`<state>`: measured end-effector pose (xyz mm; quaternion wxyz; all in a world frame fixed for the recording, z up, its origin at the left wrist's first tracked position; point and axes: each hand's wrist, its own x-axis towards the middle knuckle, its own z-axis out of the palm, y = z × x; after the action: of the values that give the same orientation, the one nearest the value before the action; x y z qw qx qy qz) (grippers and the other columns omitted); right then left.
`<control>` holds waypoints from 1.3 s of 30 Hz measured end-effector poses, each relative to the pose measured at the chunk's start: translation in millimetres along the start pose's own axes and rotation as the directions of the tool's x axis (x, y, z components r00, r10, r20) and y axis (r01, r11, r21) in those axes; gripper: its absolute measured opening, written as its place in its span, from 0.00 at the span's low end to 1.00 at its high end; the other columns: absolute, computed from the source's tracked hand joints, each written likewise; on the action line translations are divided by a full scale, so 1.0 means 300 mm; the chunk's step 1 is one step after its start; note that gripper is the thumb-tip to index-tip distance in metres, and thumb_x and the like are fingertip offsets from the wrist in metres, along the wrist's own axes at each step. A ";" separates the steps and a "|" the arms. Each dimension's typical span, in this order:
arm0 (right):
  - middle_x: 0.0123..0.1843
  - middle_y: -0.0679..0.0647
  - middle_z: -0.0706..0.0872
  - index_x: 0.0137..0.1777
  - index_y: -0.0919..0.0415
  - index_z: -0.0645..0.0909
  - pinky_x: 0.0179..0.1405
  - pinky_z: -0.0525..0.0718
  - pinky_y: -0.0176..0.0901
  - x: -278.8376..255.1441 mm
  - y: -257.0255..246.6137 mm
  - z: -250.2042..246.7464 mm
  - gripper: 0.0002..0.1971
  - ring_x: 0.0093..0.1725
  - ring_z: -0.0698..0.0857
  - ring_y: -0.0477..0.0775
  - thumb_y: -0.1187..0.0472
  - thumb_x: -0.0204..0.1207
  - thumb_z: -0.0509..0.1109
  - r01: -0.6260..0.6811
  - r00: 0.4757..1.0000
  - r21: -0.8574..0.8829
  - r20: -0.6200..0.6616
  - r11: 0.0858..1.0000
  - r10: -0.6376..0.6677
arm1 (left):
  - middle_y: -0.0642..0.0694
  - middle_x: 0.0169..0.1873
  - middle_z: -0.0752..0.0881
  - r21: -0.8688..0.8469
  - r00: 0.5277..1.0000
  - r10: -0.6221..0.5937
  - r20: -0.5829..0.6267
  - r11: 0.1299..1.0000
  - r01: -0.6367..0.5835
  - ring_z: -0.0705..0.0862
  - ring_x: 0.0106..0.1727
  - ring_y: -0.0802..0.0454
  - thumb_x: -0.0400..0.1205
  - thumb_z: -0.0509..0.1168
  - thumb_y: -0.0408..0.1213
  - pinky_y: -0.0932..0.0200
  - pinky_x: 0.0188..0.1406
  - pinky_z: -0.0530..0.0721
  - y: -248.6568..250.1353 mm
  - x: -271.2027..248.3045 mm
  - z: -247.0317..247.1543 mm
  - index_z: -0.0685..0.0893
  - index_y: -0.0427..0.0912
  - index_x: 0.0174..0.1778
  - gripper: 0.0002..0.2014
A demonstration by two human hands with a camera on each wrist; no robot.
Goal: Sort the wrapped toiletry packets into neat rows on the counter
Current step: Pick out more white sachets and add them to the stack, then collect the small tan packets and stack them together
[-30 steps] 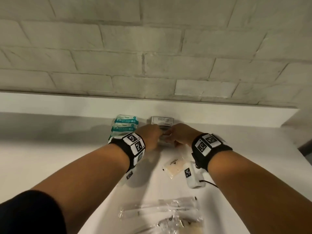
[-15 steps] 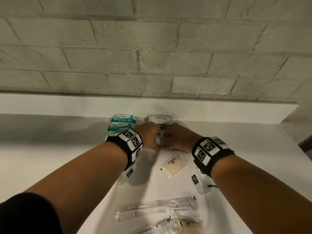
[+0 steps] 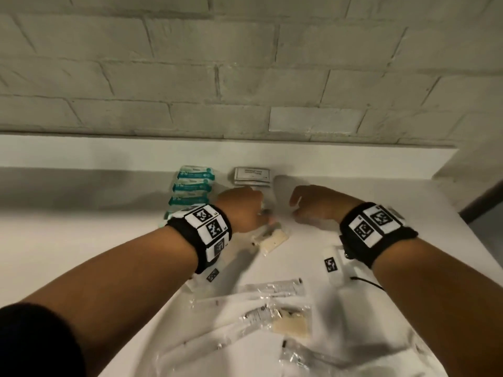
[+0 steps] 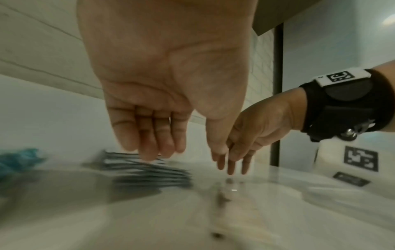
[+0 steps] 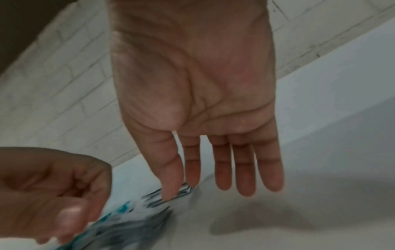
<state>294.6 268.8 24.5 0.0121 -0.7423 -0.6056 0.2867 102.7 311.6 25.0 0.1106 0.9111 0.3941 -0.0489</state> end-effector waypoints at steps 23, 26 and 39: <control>0.49 0.53 0.84 0.53 0.55 0.79 0.35 0.82 0.41 -0.595 -0.085 0.364 0.12 0.43 0.84 0.52 0.54 0.72 0.73 0.046 0.998 -0.194 -0.034 0.980 -0.053 | 0.50 0.35 0.77 -0.389 0.993 -0.122 -0.002 0.915 0.111 0.76 0.38 0.50 0.77 0.69 0.42 0.59 0.30 0.68 0.231 -0.438 0.079 0.74 0.47 0.36 0.10; 0.50 0.53 0.84 0.56 0.58 0.79 0.35 0.78 0.41 -0.604 -0.041 0.356 0.16 0.44 0.82 0.52 0.53 0.72 0.73 0.007 1.000 -0.116 -0.014 0.993 -0.009 | 0.52 0.33 0.77 -0.458 0.985 0.063 0.163 0.889 0.019 0.76 0.34 0.53 0.77 0.70 0.41 0.59 0.32 0.72 0.305 -0.543 0.083 0.74 0.50 0.35 0.10; 0.34 0.46 0.77 0.34 0.54 0.72 0.32 0.70 0.42 -0.905 0.088 0.291 0.12 0.33 0.73 0.48 0.58 0.72 0.73 0.150 0.979 -0.083 0.150 0.985 -0.136 | 0.51 0.38 0.80 -0.149 0.984 0.061 0.165 0.988 -0.036 0.78 0.42 0.48 0.78 0.64 0.42 0.58 0.33 0.71 0.363 -0.657 0.172 0.73 0.47 0.42 0.06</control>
<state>252.1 -12.9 53.4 -0.0459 -0.6739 -0.6696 0.3089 47.0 87.4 27.3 0.2109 0.9024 0.3636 -0.0947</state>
